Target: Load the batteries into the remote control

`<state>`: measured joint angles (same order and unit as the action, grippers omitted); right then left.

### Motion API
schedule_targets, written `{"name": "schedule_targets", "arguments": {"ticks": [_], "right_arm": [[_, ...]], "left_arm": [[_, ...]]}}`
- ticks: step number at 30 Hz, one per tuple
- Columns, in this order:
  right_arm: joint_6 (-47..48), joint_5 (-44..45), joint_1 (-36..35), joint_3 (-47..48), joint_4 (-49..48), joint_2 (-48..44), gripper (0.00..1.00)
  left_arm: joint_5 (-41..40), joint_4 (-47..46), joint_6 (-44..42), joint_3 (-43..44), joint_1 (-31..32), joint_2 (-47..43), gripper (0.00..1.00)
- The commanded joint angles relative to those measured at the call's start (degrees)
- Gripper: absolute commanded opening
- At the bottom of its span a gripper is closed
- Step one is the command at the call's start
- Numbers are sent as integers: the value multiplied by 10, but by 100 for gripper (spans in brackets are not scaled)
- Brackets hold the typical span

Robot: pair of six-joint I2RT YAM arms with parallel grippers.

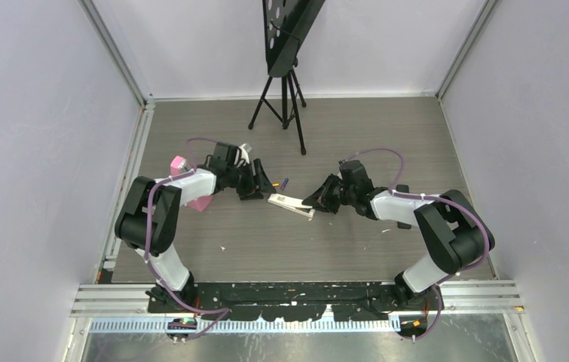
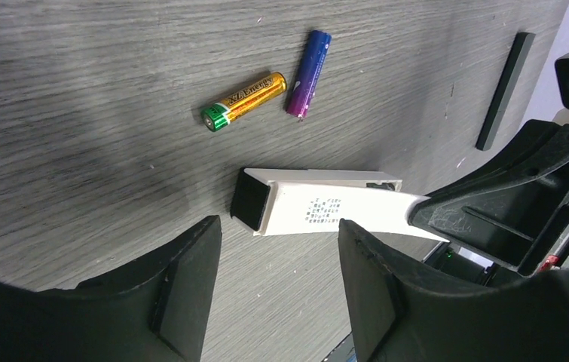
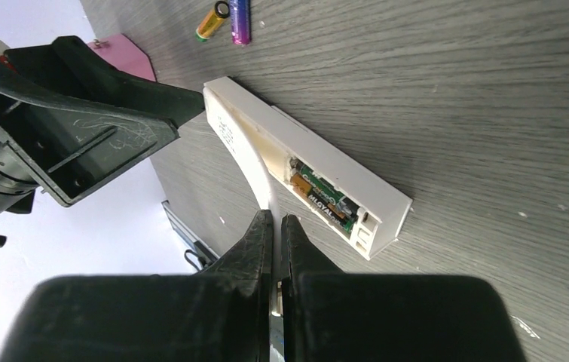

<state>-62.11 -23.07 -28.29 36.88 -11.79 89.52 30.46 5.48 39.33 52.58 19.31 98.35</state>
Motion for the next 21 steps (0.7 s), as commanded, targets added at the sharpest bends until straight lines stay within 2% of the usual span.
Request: {"name": "schedule_targets", "arguments": {"ticks": [1,10,21], "right_arm": [[45,43,-2,-1,110,0,0],[46,55,-4,0,129,7,0],[45,50,-4,-2,127,8,0]], "left_arm": [[-4,15,-22,21,-6,1,59],[6,28,-32,31,-5,28,43],[24,40,-44,49,-1,58,37]]}}
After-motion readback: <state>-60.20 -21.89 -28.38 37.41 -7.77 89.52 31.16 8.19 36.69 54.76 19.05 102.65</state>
